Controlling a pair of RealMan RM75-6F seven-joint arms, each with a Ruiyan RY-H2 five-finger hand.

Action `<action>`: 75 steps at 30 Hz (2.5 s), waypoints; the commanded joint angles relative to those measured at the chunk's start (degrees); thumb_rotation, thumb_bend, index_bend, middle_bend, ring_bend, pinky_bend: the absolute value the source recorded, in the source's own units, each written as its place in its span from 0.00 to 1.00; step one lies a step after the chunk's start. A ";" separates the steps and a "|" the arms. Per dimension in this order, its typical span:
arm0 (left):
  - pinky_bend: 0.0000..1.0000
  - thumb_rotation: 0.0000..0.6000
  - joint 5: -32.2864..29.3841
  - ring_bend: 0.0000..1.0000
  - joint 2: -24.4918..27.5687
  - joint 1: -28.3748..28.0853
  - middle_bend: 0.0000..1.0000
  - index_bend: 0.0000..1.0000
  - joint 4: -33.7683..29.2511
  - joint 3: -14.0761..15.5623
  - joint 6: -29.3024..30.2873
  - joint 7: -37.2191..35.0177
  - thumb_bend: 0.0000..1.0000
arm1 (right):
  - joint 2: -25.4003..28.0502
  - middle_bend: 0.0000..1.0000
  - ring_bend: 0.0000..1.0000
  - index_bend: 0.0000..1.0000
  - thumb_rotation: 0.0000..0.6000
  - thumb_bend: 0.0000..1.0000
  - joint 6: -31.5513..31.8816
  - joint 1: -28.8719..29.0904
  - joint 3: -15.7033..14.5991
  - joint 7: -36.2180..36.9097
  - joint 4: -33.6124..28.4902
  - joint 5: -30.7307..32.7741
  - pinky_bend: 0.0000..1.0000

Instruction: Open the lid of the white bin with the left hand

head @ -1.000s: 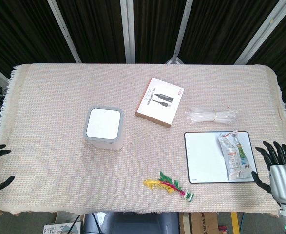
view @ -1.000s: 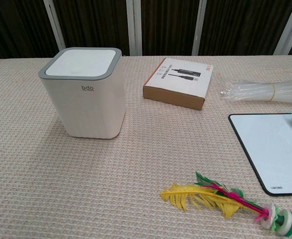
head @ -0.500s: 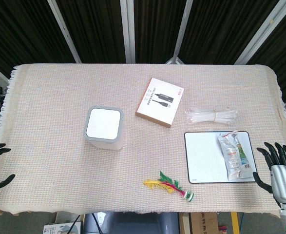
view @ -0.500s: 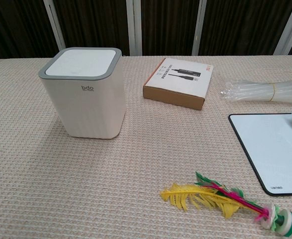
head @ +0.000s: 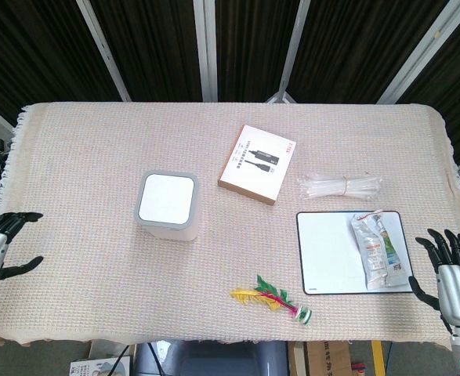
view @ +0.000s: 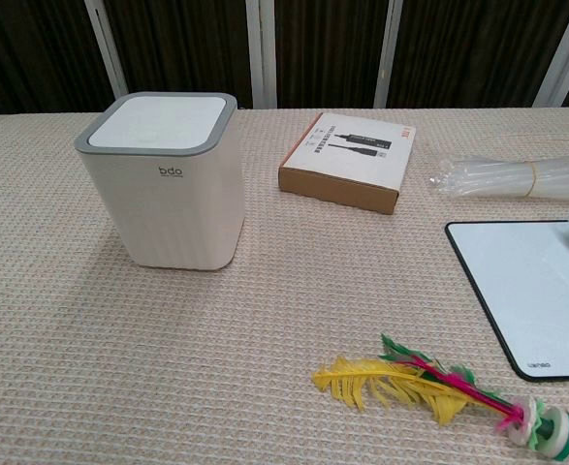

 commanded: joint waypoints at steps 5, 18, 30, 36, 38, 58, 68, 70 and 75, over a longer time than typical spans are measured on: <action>0.71 1.00 -0.78 0.66 5.87 -9.36 0.71 0.27 -13.46 -3.35 -12.40 10.04 0.42 | -0.13 0.14 0.02 0.23 1.00 0.29 -0.39 -0.01 0.09 -0.83 -0.39 0.76 0.04; 0.78 1.00 -15.25 0.82 5.05 -16.98 0.90 0.28 -23.54 -5.94 -23.20 28.84 0.71 | 0.34 0.14 0.03 0.23 1.00 0.29 -1.17 0.04 0.05 -1.13 -1.00 1.50 0.04; 0.78 1.00 -31.54 0.82 1.12 -25.88 0.90 0.28 -26.89 -7.02 -28.11 42.12 0.71 | 0.15 0.14 0.03 0.23 1.00 0.29 -1.81 0.29 0.33 -2.46 -1.29 2.63 0.04; 0.78 1.00 -35.07 0.82 -1.09 -28.58 0.90 0.28 -27.53 -5.93 -28.17 45.42 0.71 | 0.29 0.14 0.03 0.23 1.00 0.29 -1.63 0.13 0.40 -2.31 -1.29 2.85 0.04; 0.78 1.00 -36.31 0.83 -1.53 -29.52 0.90 0.28 -27.59 -5.49 -28.54 46.15 0.71 | 0.32 0.14 0.03 0.23 1.00 0.28 -1.73 0.16 0.44 -2.22 -1.20 2.99 0.04; 0.78 1.00 -43.73 0.82 -7.45 -35.62 0.90 0.28 -25.15 -2.56 -24.58 53.26 0.71 | 1.17 0.14 0.03 0.23 1.00 0.29 -1.74 -0.14 0.42 -0.32 -0.78 3.04 0.04; 0.78 1.00 -38.09 0.82 -6.97 -34.86 0.84 0.24 -27.45 -3.83 -17.38 51.59 0.66 | 1.10 0.14 0.03 0.23 1.00 0.29 -1.86 -0.10 0.44 -0.34 -0.69 3.14 0.04; 0.78 1.00 -32.72 0.80 -6.37 -32.86 0.81 0.24 -28.57 -4.03 -13.20 50.11 0.61 | 1.02 0.14 0.03 0.23 1.00 0.29 -1.88 -0.08 0.43 -0.54 -0.74 3.16 0.04; 0.74 1.00 -21.26 0.66 -3.46 -26.60 0.68 0.25 -31.56 -1.46 -3.34 50.18 0.50 | 0.92 0.14 0.03 0.23 1.00 0.29 -2.05 -0.05 0.28 -0.84 -0.79 3.11 0.04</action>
